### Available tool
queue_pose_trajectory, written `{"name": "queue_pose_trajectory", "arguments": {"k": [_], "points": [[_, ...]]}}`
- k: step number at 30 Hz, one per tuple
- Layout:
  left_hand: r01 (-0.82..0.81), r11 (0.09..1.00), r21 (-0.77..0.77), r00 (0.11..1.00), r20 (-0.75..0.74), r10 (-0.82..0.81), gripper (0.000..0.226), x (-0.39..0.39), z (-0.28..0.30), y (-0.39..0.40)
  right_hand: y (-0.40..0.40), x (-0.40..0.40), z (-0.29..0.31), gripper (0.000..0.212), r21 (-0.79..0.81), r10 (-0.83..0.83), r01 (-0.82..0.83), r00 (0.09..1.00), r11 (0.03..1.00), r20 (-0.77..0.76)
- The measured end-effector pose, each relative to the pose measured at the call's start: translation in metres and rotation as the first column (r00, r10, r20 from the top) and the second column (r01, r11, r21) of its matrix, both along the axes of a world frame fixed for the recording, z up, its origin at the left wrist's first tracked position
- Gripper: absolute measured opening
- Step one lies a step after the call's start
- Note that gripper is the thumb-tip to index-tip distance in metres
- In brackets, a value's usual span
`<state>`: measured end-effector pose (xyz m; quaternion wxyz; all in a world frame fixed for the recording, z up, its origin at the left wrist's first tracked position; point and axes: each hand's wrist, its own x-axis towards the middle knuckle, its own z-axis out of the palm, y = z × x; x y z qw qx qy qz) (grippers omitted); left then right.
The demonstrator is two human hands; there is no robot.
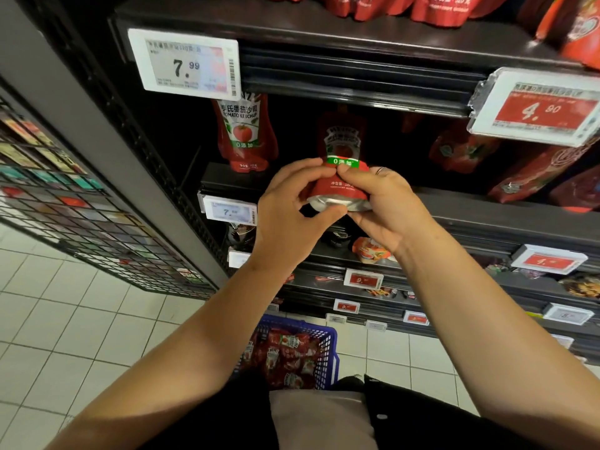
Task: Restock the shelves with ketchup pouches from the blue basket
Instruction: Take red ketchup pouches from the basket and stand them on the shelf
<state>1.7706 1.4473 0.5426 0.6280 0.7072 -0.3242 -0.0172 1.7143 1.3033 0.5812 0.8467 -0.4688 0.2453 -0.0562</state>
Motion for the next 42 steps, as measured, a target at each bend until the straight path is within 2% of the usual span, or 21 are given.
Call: {"name": "queue_pose_trajectory", "arguments": {"k": [4,8,10,12,14,15,17,19,21,24,27,30,35,39,42], "points": [[-0.038,0.999,0.039,0.999,0.024,0.037,0.056,-0.002,-0.003,-0.004,-0.002,0.002,0.004,0.055,-0.011,-0.026,0.026,1.0,1.0,-0.008],[-0.056,0.996,0.077,0.995,0.086,0.049,0.06,0.001,-0.005,-0.001,-0.005,0.002,0.006,0.053,-0.098,-0.019,0.016,0.999,0.995,-0.028],[-0.016,0.988,0.155,0.987,0.163,-0.01,0.059,0.005,-0.003,0.004,-0.011,0.004,0.007,0.055,-0.171,-0.009,0.0,0.999,0.985,-0.052],[-0.044,0.97,0.239,0.975,0.221,-0.01,0.064,0.014,0.0,0.016,-0.017,0.007,0.008,0.056,-0.247,-0.038,0.01,0.994,0.969,-0.107],[-0.195,0.956,0.218,0.955,0.266,0.134,0.06,0.028,0.004,0.03,-0.023,0.013,0.009,0.061,-0.336,-0.116,0.047,0.975,0.941,-0.188],[-0.297,0.937,0.182,0.929,0.282,0.24,0.053,0.035,0.006,0.037,-0.027,0.018,0.008,0.054,-0.382,-0.139,0.048,0.967,0.923,-0.214],[-0.481,0.867,0.131,0.861,0.259,0.439,0.047,0.052,0.009,0.047,-0.034,0.029,0.006,0.026,-0.434,-0.125,0.009,0.963,0.901,-0.238],[-0.567,0.808,0.16,0.821,0.19,0.538,0.063,0.065,0.012,0.048,-0.034,0.042,0.003,0.023,-0.452,-0.104,-0.021,0.963,0.892,-0.249],[-0.547,0.81,0.212,0.837,0.17,0.521,0.088,0.074,0.013,0.042,-0.033,0.053,0.0,0.033,-0.537,-0.138,0.039,0.98,0.843,-0.145],[-0.504,0.832,0.233,0.864,0.123,0.489,0.114,0.083,0.009,0.028,-0.03,0.068,-0.003,0.061,-0.716,-0.199,0.184,0.978,0.673,0.064],[-0.527,0.819,0.228,0.849,0.116,0.515,0.111,0.093,0.003,0.014,-0.034,0.085,-0.013,0.07,-0.798,-0.187,0.241,0.969,0.553,0.163],[-0.525,0.813,0.25,0.85,0.126,0.511,0.109,0.107,-0.003,0.006,-0.039,0.099,-0.018,0.077,-0.87,-0.149,0.234,0.971,0.434,0.187],[-0.535,0.773,0.34,0.844,0.174,0.508,0.107,0.133,-0.006,-0.001,-0.047,0.111,-0.03,0.082,-0.891,-0.086,0.213,0.977,0.401,0.195],[-0.539,0.732,0.416,0.842,0.235,0.486,0.109,0.156,0.0,-0.01,-0.05,0.113,-0.037,0.079,-0.895,-0.078,0.243,0.97,0.374,0.23],[-0.516,0.731,0.446,0.856,0.236,0.461,0.102,0.182,0.006,-0.017,-0.053,0.119,-0.041,0.074,-0.915,-0.074,0.23,0.973,0.331,0.218]]}}
